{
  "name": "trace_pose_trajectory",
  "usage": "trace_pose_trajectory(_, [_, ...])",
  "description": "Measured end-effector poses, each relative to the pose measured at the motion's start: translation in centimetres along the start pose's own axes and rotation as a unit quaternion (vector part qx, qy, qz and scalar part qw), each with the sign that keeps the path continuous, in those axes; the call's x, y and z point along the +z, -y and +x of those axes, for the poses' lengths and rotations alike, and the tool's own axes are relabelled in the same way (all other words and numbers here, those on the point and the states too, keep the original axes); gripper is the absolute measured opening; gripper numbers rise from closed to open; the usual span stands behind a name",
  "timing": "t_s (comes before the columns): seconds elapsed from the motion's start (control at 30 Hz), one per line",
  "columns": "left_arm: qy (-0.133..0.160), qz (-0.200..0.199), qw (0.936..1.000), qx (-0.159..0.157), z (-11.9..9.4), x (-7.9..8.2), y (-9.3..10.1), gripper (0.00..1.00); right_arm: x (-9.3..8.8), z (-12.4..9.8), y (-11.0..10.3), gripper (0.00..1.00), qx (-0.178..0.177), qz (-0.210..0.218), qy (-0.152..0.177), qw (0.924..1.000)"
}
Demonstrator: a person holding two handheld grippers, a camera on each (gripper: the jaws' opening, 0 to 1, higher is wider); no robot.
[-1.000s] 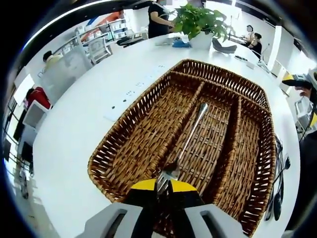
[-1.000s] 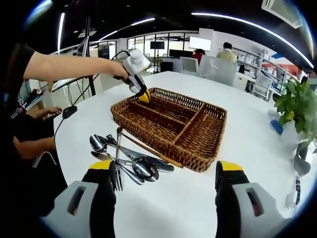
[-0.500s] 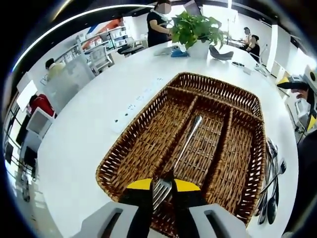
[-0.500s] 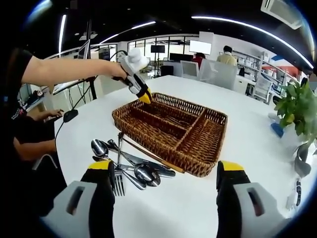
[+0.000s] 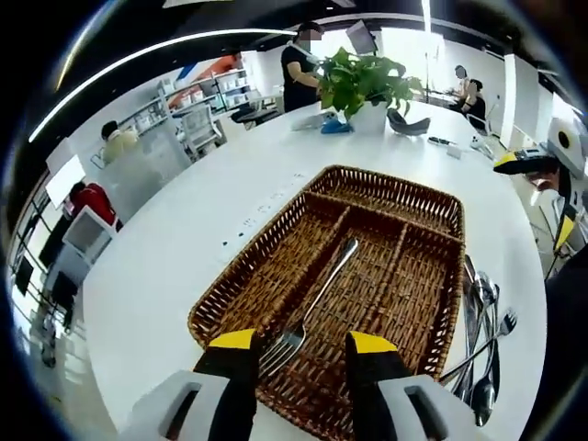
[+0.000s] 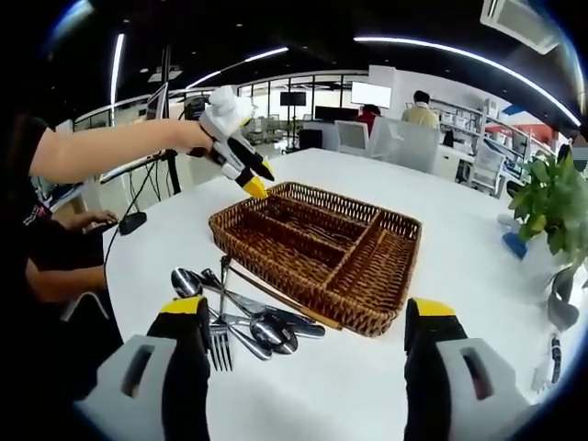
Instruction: Arrange the knives, forks, and spoons in their matching storage slots by inserting each utensil handle-first until every utensil is classified and aligned in the correct compartment
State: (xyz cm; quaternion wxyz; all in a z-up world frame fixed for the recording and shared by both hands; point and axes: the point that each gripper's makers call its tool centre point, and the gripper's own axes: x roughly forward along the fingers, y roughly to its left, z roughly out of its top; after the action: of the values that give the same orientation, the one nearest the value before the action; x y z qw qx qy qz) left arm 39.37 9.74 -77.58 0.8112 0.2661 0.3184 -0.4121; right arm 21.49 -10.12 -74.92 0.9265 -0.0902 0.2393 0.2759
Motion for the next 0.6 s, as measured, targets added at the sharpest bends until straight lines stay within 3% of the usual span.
trace_pose_trajectory(0.2, [0.030,-0.011,0.9995,0.006,-1.5,0.5,1.6,0.52,0.1,0.2,0.2,0.91,0.004,0.001,0.002,1.0000])
trace_pose_trajectory(0.4, [0.062,-0.050,0.9968,0.005,-2.8,1.3,4.1,0.59,0.4,0.2,0.8,0.92,0.002,0.002,0.007,1.0000])
trace_pose_trajectory(0.6, [0.069,-0.068,0.9952,0.016,-3.4,0.9,5.9,0.70,0.3,0.2,1.1,0.93,0.001,0.000,0.005,1.0000])
